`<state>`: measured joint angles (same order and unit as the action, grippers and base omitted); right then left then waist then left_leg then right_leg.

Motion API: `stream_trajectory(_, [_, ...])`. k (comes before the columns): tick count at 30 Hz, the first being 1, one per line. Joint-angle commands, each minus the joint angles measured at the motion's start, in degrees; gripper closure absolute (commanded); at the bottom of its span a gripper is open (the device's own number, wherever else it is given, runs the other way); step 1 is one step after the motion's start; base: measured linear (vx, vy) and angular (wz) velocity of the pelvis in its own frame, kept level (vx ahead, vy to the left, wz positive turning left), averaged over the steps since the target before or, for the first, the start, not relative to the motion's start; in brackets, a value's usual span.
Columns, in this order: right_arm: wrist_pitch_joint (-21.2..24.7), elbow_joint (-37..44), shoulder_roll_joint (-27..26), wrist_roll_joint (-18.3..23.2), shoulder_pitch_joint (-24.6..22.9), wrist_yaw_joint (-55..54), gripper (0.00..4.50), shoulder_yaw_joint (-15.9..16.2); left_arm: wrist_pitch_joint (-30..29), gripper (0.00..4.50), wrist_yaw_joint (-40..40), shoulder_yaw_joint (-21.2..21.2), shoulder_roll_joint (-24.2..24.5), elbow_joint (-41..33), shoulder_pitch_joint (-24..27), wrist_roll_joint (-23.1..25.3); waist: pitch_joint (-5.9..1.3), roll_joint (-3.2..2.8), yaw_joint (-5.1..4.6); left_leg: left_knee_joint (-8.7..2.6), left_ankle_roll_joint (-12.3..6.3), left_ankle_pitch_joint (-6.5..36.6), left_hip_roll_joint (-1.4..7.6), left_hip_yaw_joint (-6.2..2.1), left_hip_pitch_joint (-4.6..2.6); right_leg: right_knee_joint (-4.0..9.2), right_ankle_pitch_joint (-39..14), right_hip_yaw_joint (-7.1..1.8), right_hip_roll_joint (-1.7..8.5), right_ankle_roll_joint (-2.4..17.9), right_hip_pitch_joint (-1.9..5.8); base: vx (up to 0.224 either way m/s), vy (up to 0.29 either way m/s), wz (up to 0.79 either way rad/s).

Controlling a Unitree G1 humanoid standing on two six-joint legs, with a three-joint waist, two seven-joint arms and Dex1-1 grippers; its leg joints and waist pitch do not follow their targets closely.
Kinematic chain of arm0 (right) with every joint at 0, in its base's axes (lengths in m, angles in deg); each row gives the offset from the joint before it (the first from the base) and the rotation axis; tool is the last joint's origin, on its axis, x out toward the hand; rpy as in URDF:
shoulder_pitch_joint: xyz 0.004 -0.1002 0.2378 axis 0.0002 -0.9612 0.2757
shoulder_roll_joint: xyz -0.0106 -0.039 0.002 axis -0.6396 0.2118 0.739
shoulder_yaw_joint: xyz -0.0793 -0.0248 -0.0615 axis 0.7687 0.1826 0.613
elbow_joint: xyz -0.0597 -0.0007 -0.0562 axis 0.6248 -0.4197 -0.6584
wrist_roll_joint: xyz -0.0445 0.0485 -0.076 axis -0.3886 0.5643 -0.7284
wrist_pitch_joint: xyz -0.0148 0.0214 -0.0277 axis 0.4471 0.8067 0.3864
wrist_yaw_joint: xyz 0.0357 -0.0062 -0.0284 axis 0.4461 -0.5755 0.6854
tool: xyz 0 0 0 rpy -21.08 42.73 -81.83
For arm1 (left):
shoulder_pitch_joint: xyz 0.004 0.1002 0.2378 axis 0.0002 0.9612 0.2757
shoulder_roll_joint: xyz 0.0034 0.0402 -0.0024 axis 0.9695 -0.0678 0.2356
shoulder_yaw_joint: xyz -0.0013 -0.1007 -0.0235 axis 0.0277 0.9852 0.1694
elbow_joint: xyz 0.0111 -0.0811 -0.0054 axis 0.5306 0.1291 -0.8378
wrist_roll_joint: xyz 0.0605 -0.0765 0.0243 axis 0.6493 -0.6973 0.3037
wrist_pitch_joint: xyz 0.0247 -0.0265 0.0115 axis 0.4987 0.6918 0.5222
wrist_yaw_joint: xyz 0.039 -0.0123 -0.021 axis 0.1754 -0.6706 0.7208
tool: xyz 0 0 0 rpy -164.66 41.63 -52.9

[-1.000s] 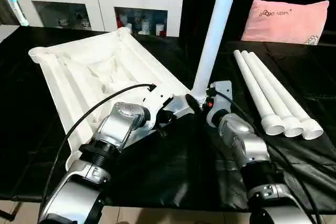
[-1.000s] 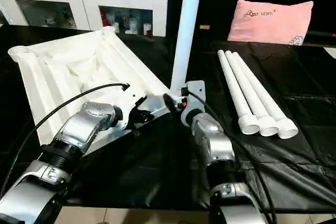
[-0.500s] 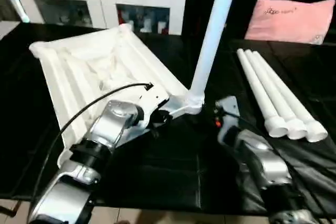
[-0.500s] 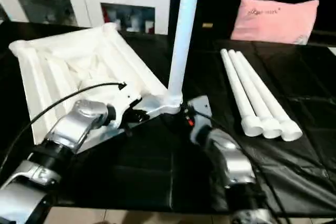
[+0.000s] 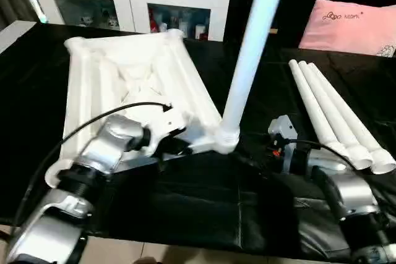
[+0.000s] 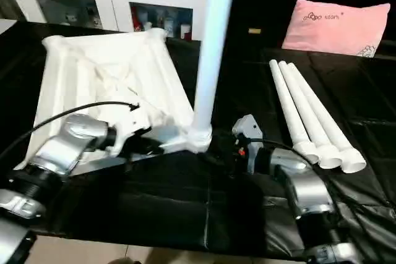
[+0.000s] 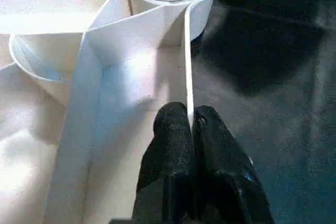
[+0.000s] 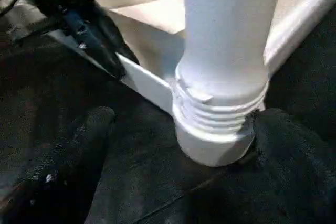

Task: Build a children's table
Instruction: Rotate leg to tighten

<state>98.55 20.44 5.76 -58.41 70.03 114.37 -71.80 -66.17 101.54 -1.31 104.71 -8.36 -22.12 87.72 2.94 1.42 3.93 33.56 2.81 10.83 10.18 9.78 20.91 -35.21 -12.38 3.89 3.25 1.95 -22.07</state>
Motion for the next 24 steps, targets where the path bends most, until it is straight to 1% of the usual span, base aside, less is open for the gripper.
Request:
stream_trajectory(1, [-2.0, -1.1, 1.1, -1.0, 1.5, 2.5, 0.04, 1.5, 2.5, 4.5, 5.0, -2.9, -0.2, -1.2, 0.0, -0.6, -3.54, -0.23, -0.07, -3.44, -4.9, 5.3, 3.59, -0.88, -0.71, 3.46, 1.0, -3.26, 5.53, 14.7, 3.15, 0.0, 0.0, 0.0])
stream_trajectory(2, [-3.2, -2.2, 1.5, -2.1, 2.2, 3.0, 0.04, 2.3, 3.0, 4.5, 6.3, -3.7, 0.4, -1.3, 0.0, -0.3, -3.59, -0.28, 0.06, -3.39, -4.62, 5.3, 3.62, -0.86, -0.73, 3.35, 0.9, -3.25, 5.6, 14.7, 3.11, 0.0, 0.0, 0.0])
stream_trajectory(4, [-4.8, -3.3, 2.0, -3.0, 3.0, 4.3, 0.04, 3.3, 4.5, 4.5, 7.3, -4.7, 1.0, -1.1, 0.0, 0.4, -3.55, -0.29, 0.28, -3.38, -4.31, 5.4, 3.62, -0.79, -0.81, 3.35, 0.6, -3.25, 5.53, 14.8, 3.01, 0.0, 0.0, 0.0])
stream_trajectory(6, [-5.0, -3.9, 2.1, -3.0, 3.4, 5.0, 0.04, 3.5, 5.3, 4.5, 7.9, -5.0, 1.2, -0.9, 0.0, 0.6, -3.64, -0.23, 0.83, -3.3, -4.32, 4.9, 3.67, -0.7, -0.87, 3.19, 1.5, -3.3, 5.57, 14.8, 3.04, 0.0, 0.0, 0.0])
stream_trajectory(8, [-5.8, -5.9, 2.0, -3.0, 4.7, 5.9, 0.04, 3.6, 6.9, 4.5, 9.6, -5.9, 1.7, -1.1, 0.2, 0.7, -3.71, -0.14, 1.08, -3.27, -4.51, 4.4, 3.71, -0.69, -0.87, 2.98, 2.5, -3.27, 5.57, 14.9, 3.03, 0.0, 0.0, 0.0])
stream_trajectory(10, [-6.3, -6.8, 2.0, -3.0, 5.2, 6.7, 0.04, 3.8, 7.5, 4.5, 10.9, -6.3, 2.0, -1.6, 0.4, 0.8, -3.74, -0.21, 1.12, -3.24, -4.45, 4.2, 3.7, -0.7, -0.76, 2.89, 2.8, -3.21, 5.56, 15.0, 3.08, 0.0, 0.0, 0.0])
stream_trajectory(12, [-6.1, -7.0, 2.0, -2.7, 5.3, 7.8, 0.04, 4.0, 7.7, 4.5, 11.6, -6.7, 2.2, -2.2, 0.8, 0.8, -3.72, -0.06, 1.13, -3.24, -4.5, 4.7, 3.7, -0.69, -0.69, 2.94, 2.2, -3.17, 5.57, 14.8, 3.17, 0.0, 0.0, 0.0])
stream_trajectory(14, [-6.6, -7.8, 2.0, -2.2, 5.6, 8.7, 0.04, 4.2, 8.2, 4.5, 12.0, -7.1, 2.5, -2.5, 1.0, 1.0, -3.76, -0.08, 1.19, -3.2, -4.55, 4.8, 3.73, -0.72, -0.64, 2.92, 1.8, -3.19, 5.69, 14.7, 3.2, 0.0, 0.0, 0.0])
stream_trajectory(15, [-6.8, -8.1, 2.0, -1.9, 5.7, 9.4, 0.2, 4.2, 8.5, 4.5, 12.2, -7.2, 2.6, -2.5, 1.1, 1.0, -3.75, -0.07, 1.13, -3.2, -4.52, 4.7, 3.73, -0.7, -0.61, 2.91, 1.8, -3.17, 5.65, 14.7, 3.2, 0.0, 0.0, 0.0])
stream_trajectory(16, [-6.8, -8.4, 1.9, -1.7, 5.8, 10.0, 0.2, 4.3, 8.6, 4.5, 12.3, -7.3, 2.6, -2.5, 1.2, 0.9, -3.75, -0.05, 1.13, -3.16, -4.54, 4.7, 3.68, -0.68, -0.62, 2.95, 1.6, -3.16, 5.61, 14.8, 3.17, 0.0, 0.0, 0.0])
stream_trajectory(19, [-6.2, -8.1, 2.2, -0.9, 5.5, 11.7, 0.46, 4.4, 9.0, 4.5, 12.3, -7.5, 2.5, -2.3, 1.3, 1.0, -3.74, -0.07, 1.21, -3.16, -4.64, 4.9, 3.7, -0.66, -0.63, 2.99, 1.0, -3.11, 5.52, 14.6, 3.11, 0.0, 0.0, 0.0])
stream_trajectory(24, [-6.5, -8.9, 2.3, -0.5, 5.5, 13.1, 0.9, 4.3, 9.6, 4.5, 12.2, -7.6, 2.4, -1.7, 1.0, 1.2, -3.79, -0.12, 1.25, -3.11, -4.65, 4.8, 3.66, -0.68, -0.59, 2.98, 1.0, -3.09, 5.53, 14.7, 3.13, 0.0, 0.0, 0.0])
